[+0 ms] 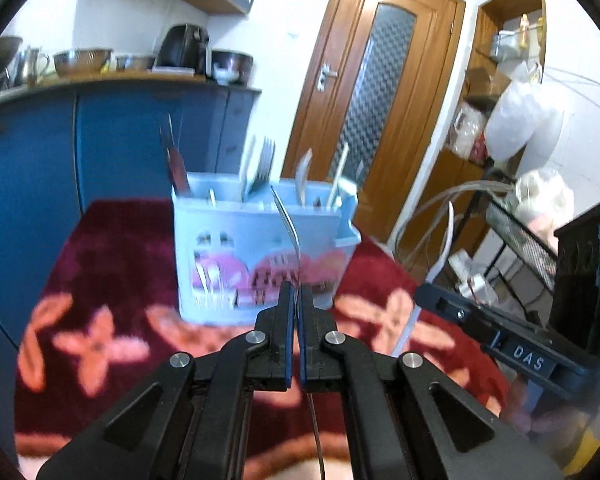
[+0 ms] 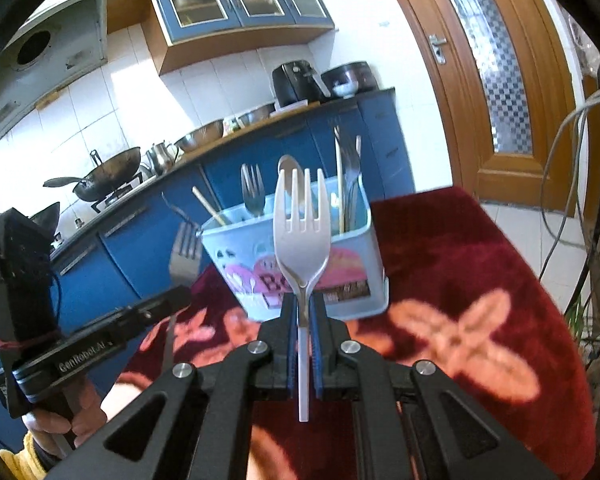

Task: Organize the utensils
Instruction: 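Lift both forks and lower them into the blue holder with both tools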

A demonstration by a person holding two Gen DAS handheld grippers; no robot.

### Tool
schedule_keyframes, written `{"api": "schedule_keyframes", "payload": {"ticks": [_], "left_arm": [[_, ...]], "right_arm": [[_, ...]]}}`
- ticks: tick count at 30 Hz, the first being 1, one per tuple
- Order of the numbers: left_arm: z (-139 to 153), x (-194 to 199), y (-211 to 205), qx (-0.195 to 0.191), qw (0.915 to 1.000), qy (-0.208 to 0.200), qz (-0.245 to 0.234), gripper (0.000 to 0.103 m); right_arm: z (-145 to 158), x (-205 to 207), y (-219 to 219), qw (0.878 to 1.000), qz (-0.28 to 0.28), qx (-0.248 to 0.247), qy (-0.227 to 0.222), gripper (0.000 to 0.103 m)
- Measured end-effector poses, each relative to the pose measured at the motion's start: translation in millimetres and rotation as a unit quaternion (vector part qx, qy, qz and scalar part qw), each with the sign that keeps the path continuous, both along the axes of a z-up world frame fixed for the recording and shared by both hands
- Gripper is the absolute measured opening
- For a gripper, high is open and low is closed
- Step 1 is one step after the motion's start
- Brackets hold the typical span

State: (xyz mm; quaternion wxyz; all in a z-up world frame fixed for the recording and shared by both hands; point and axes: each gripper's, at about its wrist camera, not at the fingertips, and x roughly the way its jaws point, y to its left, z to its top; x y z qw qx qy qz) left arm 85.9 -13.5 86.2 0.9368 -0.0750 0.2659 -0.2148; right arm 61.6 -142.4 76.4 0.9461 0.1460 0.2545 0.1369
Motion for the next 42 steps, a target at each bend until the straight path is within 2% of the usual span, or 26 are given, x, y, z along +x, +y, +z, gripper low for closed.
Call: {"api": "schedule_keyframes", "payload": {"ticks": [8, 18, 25, 32, 37, 42], "left_arm": [[39, 31, 7, -0.014, 0.9974, -0.06, 0.038, 0.0], [78, 75, 10, -0.015, 0.9878, -0.131, 0.082, 0.0], [79, 103, 2, -0.002, 0.9759, -0.175, 0.13, 0.0], [61, 125, -8, 0.035, 0.962, -0.212, 0.169, 0.0], [43, 135, -7, 0.043, 0.9581, -0.215, 0.184, 0.0], [31, 137, -8, 0.047, 0.9603, -0.209, 0.179, 0.0]], "right_arm": [[24, 17, -2, 0.999, -0.009, -0.007, -0.03, 0.008], [52, 48, -2, 0.997, -0.021, -0.028, -0.072, 0.008], [59, 72, -3, 0.995, -0.03, -0.034, -0.088, 0.008], [56, 96, -3, 0.992, -0.041, -0.056, -0.102, 0.008], [44, 111, -1, 0.992, -0.038, -0.065, -0.099, 0.008], [31, 118, 3, 0.993, -0.028, -0.072, -0.086, 0.008]]}}
